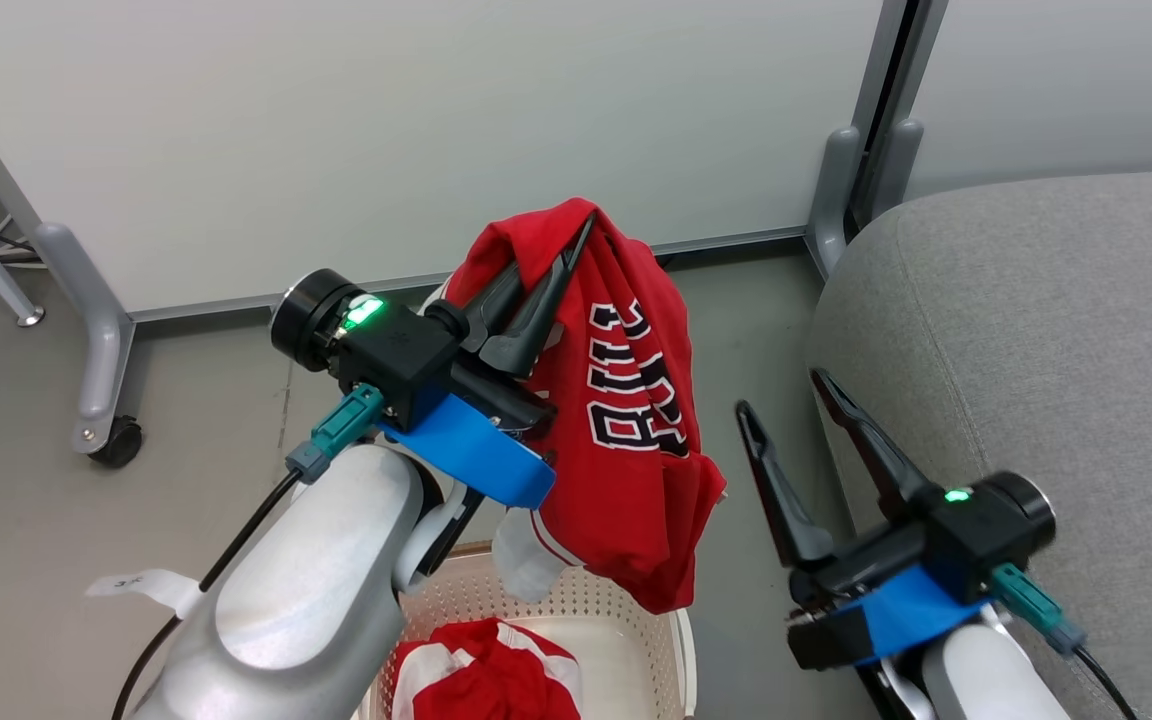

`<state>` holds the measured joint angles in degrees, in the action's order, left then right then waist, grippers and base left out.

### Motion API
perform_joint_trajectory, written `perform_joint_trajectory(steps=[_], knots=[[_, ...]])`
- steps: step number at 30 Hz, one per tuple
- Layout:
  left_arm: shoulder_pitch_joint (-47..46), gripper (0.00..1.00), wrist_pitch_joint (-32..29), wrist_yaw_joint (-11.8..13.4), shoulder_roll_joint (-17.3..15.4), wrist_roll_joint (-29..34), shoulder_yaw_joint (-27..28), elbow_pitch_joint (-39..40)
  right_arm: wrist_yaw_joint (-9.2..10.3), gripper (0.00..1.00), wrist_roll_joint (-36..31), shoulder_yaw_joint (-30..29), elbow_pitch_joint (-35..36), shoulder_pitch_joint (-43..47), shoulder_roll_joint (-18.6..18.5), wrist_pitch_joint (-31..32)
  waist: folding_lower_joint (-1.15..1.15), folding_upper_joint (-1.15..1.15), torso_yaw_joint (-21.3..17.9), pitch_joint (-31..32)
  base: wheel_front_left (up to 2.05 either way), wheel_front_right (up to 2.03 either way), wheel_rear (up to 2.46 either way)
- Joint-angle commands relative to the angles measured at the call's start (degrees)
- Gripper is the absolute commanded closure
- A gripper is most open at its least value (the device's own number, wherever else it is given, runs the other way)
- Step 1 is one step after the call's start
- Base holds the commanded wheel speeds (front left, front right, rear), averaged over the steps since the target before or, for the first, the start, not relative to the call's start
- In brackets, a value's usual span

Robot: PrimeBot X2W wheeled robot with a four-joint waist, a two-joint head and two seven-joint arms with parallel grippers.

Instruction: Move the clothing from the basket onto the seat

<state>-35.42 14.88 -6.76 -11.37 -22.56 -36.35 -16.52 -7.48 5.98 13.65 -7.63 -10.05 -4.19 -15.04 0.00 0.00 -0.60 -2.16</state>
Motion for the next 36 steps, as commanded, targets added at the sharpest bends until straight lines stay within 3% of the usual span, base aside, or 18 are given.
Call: perform_joint_trajectory(steps=[1,11,25,26,27,36], knots=[[-1.15,1.0,0.09,0.4,0.07,0.46,-0.22,0.26,-0.03,0.0,0.44,1.66,0.03,-2.25,-0.58,-0.22,0.0,0.0,0.2,-0.38,0.0,0.0,0.0],[-2.85,1.0,0.22,0.2,0.83,1.25,-1.61,0.63,-0.03,0.0,2.14,12.47,-5.69,-13.85,-1.34,-0.22,0.0,0.0,1.47,-2.26,0.0,0.0,0.0],[-3.96,1.0,0.35,-0.11,2.43,2.35,-4.2,2.16,-0.03,0.0,3.09,15.24,-18.77,-22.51,0.05,-0.22,0.0,0.0,2.96,-3.42,0.0,0.0,0.0],[-4.0,1.0,0.36,-0.12,2.46,2.35,-4.26,2.25,-0.03,0.8,3.55,15.47,-19.96,-22.78,0.09,-0.22,0.0,0.0,2.99,-3.43,0.0,0.0,0.0],[-4.0,1.0,0.36,-0.11,2.49,2.33,-4.32,2.32,-0.03,1.0,3.97,15.68,-20.77,-23.24,0.16,-0.21,0.0,0.0,3.0,-3.44,0.0,0.0,0.0],[-3.93,1.0,0.37,-0.14,2.14,2.14,-4.1,2.44,-0.03,1.0,5.6,16.91,-22.47,-24.65,0.71,-0.22,0.0,0.0,2.86,-3.31,0.0,0.0,0.0]])
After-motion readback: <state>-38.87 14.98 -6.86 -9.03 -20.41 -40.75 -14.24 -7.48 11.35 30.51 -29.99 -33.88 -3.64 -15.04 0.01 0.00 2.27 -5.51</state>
